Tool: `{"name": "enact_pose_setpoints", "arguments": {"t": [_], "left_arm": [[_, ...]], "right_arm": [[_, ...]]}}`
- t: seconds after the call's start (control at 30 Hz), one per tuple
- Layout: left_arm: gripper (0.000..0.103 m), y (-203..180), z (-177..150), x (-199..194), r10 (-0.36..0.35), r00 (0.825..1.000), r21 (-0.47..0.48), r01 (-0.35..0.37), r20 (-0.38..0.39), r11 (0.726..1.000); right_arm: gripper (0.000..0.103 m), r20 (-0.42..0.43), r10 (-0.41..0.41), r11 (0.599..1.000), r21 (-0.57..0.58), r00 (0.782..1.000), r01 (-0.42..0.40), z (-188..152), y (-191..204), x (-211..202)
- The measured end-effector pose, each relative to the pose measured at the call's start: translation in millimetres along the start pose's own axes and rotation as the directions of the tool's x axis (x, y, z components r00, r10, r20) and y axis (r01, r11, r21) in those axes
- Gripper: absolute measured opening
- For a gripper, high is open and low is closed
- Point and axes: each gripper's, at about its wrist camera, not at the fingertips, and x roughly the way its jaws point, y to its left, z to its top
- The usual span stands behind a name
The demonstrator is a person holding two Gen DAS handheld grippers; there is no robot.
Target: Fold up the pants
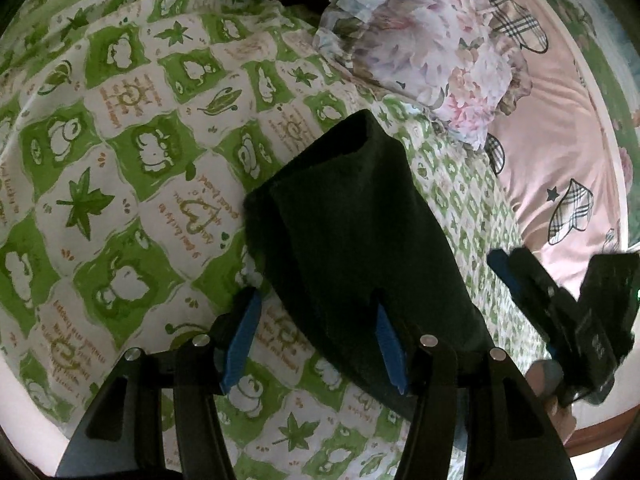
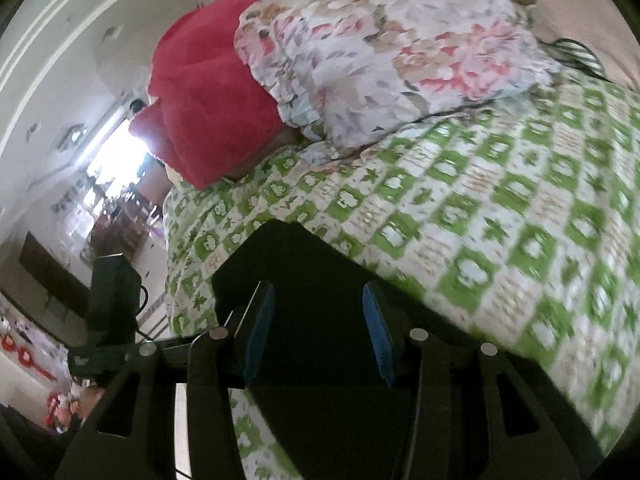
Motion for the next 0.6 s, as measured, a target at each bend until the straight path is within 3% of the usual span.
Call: {"name": "enact_pose_setpoints", "arguments": {"t": [0.27, 0.47, 0.6], "left_arm": [[0.057, 6.2, 5.2, 4.5, -0.032, 0.999, -0.031, 0.033, 0.012, 0.999], [0.057, 9.0, 7.2, 6.3, -0.043, 0.999, -0.027, 0.044, 0.022, 0.999], [0.056, 7.1, 8.1, 8.3, -0.034, 0.999, -0.023, 0.035, 0.029, 0.999]], "right_arm": [[0.048, -0.117, 0.004, 0.995, -0.098, 0.993, -0.015, 27.6, 5.5, 52.9], [0.048, -0.222, -0.043, 0.983, -0.181, 0.974, 0.002, 37.8, 7.3, 95.7], [0.048, -0.265, -0.013, 0.981, -0.189, 0.964, -0.039, 47.4, 7.4, 114.1]]}}
